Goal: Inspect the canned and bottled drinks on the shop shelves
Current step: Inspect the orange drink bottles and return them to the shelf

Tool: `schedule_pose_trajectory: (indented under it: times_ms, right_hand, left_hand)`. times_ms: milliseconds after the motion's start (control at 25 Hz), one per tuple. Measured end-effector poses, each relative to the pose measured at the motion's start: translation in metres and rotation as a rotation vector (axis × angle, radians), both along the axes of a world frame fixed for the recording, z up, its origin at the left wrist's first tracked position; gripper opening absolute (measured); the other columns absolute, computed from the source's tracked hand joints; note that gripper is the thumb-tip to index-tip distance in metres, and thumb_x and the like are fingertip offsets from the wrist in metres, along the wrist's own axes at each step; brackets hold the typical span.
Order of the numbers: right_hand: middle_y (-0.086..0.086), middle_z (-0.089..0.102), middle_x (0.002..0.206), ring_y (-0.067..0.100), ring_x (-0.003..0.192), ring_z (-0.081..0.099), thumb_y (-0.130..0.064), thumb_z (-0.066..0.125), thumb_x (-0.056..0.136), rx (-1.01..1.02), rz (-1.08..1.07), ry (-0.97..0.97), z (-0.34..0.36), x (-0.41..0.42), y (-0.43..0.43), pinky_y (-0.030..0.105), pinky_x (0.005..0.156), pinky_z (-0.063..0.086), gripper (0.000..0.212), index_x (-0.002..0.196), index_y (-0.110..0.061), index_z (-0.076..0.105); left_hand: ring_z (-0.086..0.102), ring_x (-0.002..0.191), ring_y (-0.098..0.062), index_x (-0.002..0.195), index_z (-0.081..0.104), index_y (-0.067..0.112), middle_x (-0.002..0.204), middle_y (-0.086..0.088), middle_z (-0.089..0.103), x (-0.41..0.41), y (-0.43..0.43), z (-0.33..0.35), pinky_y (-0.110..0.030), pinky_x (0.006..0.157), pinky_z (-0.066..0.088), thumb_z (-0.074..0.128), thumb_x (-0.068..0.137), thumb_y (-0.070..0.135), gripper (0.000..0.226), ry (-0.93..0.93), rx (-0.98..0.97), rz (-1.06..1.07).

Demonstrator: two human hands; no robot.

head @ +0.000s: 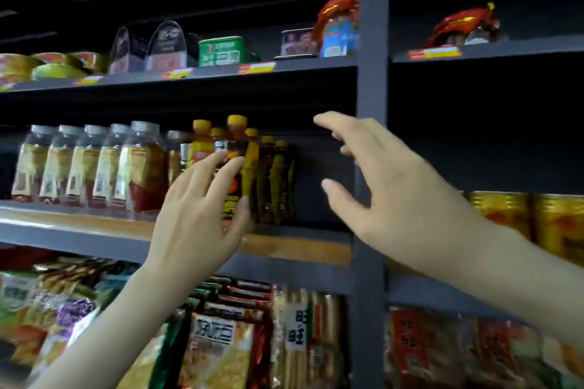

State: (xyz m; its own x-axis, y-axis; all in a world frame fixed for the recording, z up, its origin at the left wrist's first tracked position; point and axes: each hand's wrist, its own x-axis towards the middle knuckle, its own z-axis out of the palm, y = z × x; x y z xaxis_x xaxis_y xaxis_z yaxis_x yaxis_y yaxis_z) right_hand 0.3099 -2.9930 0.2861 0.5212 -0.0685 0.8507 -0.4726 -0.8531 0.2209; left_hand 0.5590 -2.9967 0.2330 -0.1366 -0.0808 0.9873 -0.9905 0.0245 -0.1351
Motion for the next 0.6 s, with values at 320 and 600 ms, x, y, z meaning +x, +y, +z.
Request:
schedule_pose_trajectory:
  times_ms: [320, 600]
  right_hand:
    - [0.000, 0.014, 0.159, 0.029, 0.132, 0.042, -0.049, 0.057, 0.090, 0.481, -0.265, -0.205, -0.019, 0.181, -0.041, 0.039, 0.095, 0.045, 0.095, 0.142, -0.050, -0.022]
    - [0.007, 0.054, 0.133, 0.025, 0.111, 0.060, -0.035, 0.074, 0.081, 0.535, -0.168, -0.461, -0.009, 0.214, -0.070, 0.033, 0.086, 0.047, 0.101, 0.146, -0.045, -0.003]
  left_hand:
    - [0.042, 0.132, -0.039, 0.145, 0.042, 0.017, 0.150, -0.020, 0.036, 0.123, -0.046, 0.005, -0.050, 0.105, 0.038, 0.035, 0.092, 0.043, 0.060, -0.002, 0.249, -0.089]
    - [0.047, 0.128, -0.037, 0.139, 0.051, 0.013, 0.146, -0.021, 0.042, 0.130, -0.049, 0.000, -0.048, 0.102, 0.045, 0.040, 0.094, 0.037, 0.053, -0.008, 0.235, -0.288]
